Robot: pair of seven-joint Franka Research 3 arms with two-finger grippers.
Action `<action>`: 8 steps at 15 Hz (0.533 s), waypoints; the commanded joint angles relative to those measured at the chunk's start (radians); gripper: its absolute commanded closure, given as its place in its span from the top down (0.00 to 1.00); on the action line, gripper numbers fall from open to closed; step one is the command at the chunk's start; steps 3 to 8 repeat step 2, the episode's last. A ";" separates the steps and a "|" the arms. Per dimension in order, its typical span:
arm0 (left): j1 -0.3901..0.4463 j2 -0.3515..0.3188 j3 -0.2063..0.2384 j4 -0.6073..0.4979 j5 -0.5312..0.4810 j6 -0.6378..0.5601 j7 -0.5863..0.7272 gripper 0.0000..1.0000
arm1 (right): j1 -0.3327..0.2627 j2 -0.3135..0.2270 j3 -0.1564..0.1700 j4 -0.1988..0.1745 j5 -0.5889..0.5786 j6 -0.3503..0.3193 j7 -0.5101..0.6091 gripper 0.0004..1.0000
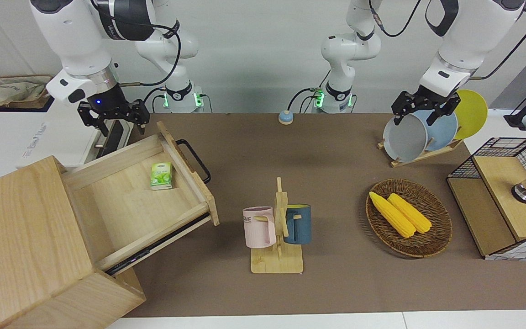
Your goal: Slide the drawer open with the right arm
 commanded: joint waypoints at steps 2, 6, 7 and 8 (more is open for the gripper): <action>-0.007 -0.004 0.000 0.010 0.018 -0.018 -0.010 0.99 | -0.006 0.006 0.013 0.016 -0.013 0.011 -0.028 0.99; -0.007 -0.004 0.000 0.010 0.018 -0.018 -0.010 0.99 | -0.006 0.006 0.013 0.016 -0.013 0.011 -0.028 0.99; -0.007 -0.004 0.000 0.010 0.018 -0.018 -0.010 0.99 | -0.006 0.006 0.013 0.016 -0.013 0.011 -0.028 0.99; -0.007 -0.004 0.000 0.010 0.018 -0.018 -0.010 0.99 | -0.006 0.006 0.013 0.016 -0.013 0.011 -0.028 0.99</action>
